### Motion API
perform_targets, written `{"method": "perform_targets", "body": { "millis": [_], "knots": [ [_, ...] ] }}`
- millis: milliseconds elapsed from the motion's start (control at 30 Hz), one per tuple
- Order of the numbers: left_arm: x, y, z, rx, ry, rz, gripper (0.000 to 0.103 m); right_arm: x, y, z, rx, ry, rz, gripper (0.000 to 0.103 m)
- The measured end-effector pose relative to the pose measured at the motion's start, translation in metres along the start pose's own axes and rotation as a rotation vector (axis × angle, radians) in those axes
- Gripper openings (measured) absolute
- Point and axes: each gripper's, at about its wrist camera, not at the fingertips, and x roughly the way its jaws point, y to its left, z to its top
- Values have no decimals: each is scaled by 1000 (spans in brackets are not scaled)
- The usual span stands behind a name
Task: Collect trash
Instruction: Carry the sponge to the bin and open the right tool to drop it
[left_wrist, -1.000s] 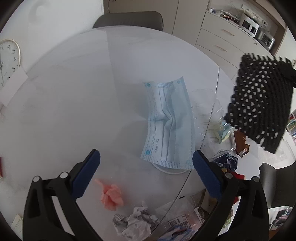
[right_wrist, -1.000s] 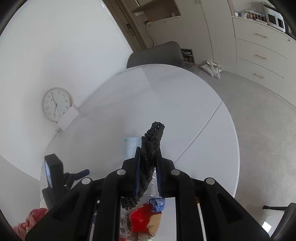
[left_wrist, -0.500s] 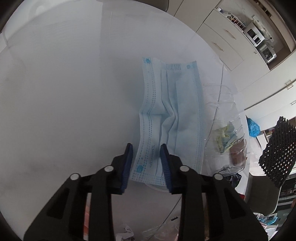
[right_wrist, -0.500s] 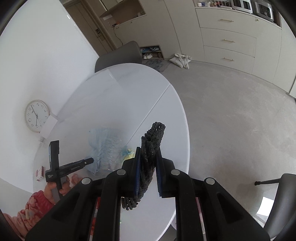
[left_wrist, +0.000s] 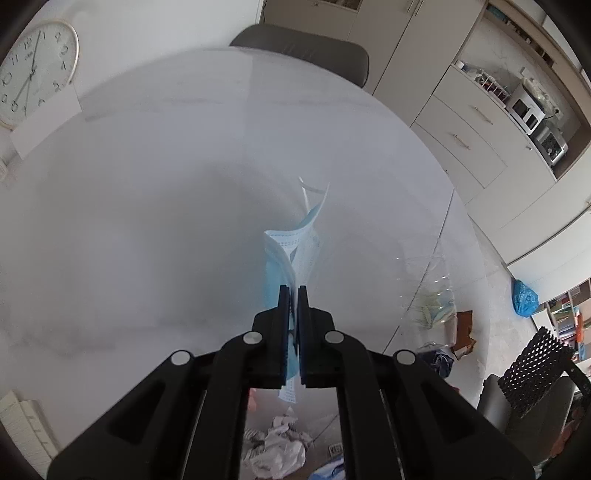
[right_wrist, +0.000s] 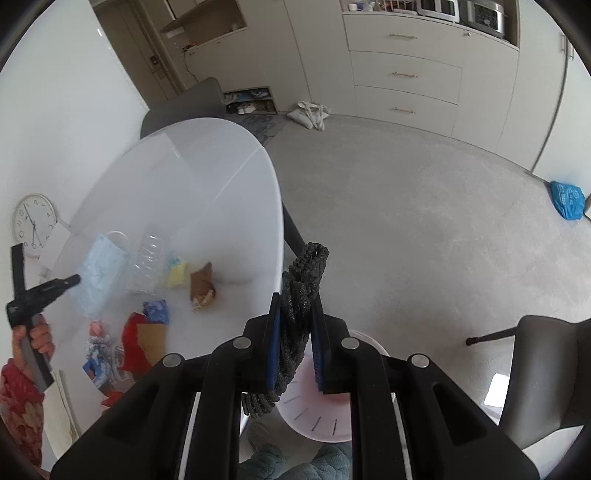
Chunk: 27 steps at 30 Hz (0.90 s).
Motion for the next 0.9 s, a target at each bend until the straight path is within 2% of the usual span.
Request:
{"method": "perform_targets", "body": {
  "millis": [133, 233, 300, 400, 500, 567, 633, 800, 900],
  "knots": [
    [-59, -16, -10, 45, -59, 3, 4, 32, -32, -31, 42, 67, -39, 15],
    [-94, -33, -24, 75, -77, -31, 4, 71, -50, -51, 56, 129, -39, 15],
    [-115, -44, -31, 94, -76, -71, 4, 98, -61, -69, 64, 177, -21, 15],
    [-139, -71, -51, 134, -49, -170, 4, 139, -70, -90, 66, 246, 0, 15],
    [-146, -105, -65, 197, -27, -233, 4, 177, -75, -113, 61, 311, 26, 19],
    [-144, -134, -75, 243, 2, -252, 4, 195, -76, -127, 38, 347, 7, 26],
    [-140, -163, -84, 281, 38, -261, 4, 211, -78, -138, 5, 386, -21, 47],
    [-122, -220, -110, 360, 126, -271, 4, 212, -86, -146, -44, 401, -102, 72],
    [-105, -252, -128, 416, 171, -271, 4, 194, -98, -143, -56, 368, -133, 77]
  ]
}}
